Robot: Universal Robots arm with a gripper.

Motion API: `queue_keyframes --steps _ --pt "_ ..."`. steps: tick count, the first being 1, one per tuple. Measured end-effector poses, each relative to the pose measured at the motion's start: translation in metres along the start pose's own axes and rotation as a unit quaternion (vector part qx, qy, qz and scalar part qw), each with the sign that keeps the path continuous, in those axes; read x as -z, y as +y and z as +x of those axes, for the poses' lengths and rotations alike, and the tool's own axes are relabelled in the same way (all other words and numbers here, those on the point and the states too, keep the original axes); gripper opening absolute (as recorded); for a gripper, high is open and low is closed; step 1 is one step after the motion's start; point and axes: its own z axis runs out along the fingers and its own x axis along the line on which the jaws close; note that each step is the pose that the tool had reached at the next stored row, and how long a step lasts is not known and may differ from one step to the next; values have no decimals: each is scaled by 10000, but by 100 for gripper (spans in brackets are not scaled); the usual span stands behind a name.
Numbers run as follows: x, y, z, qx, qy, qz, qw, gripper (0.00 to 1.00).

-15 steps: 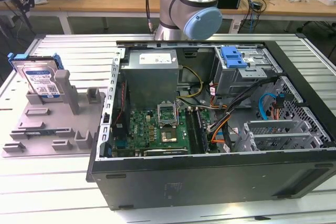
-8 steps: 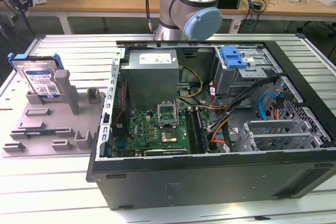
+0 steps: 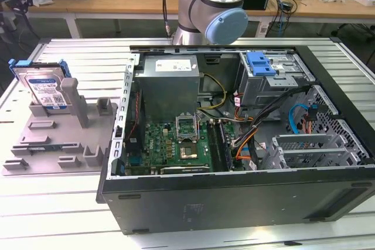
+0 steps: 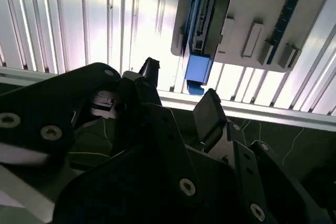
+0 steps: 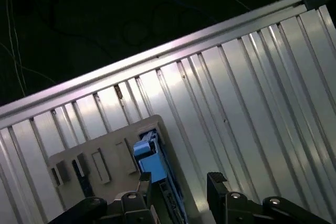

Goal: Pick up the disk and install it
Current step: 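Pick up the disk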

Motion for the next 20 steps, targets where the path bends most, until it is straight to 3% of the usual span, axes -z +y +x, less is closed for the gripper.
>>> queue_keyframes --steps 3,6,8,10,15,17,20 --pt "-2 0 0 283 13 -5 9996 54" --pt "-3 0 0 604 27 -11 9982 54" --pt "-5 0 0 924 42 -17 9957 54" --pt "-7 0 0 1249 56 -23 9921 54" --pt "-7 0 0 1276 58 -23 9918 54" --pt "-9 0 0 1276 75 -19 9918 54" --pt "-7 1 0 1272 256 2 9916 54"
